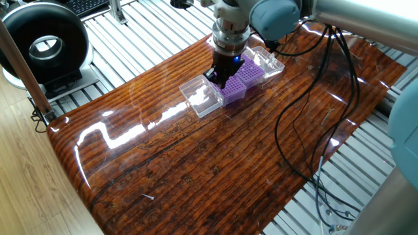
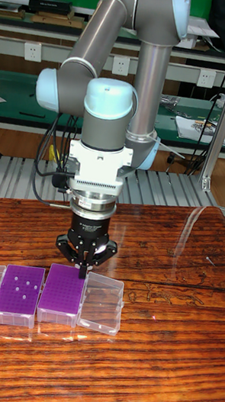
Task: Transfer all small pipette tips from one holder to another
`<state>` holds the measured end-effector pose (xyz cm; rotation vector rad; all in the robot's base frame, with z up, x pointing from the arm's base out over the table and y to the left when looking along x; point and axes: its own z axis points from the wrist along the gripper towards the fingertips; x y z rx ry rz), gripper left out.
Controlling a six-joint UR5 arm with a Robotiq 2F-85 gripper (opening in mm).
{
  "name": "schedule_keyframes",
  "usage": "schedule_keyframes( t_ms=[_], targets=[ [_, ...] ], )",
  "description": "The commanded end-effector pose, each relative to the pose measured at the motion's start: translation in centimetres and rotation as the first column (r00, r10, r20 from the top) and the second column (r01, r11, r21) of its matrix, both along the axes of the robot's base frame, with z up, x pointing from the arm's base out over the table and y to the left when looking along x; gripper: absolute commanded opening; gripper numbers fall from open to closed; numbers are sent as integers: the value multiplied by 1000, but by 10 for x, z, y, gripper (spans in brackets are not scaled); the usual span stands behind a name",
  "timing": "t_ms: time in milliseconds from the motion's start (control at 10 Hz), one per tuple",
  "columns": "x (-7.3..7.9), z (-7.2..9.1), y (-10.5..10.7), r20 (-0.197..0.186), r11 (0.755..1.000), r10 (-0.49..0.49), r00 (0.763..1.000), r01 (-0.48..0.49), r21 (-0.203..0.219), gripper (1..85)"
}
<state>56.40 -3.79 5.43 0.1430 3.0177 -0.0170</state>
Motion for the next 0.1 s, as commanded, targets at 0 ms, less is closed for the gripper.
schedule_keyframes(
  t_ms=[0],
  targets=[
    [3,-1,2,5,1000,-8,1000,8,11,13]
  ],
)
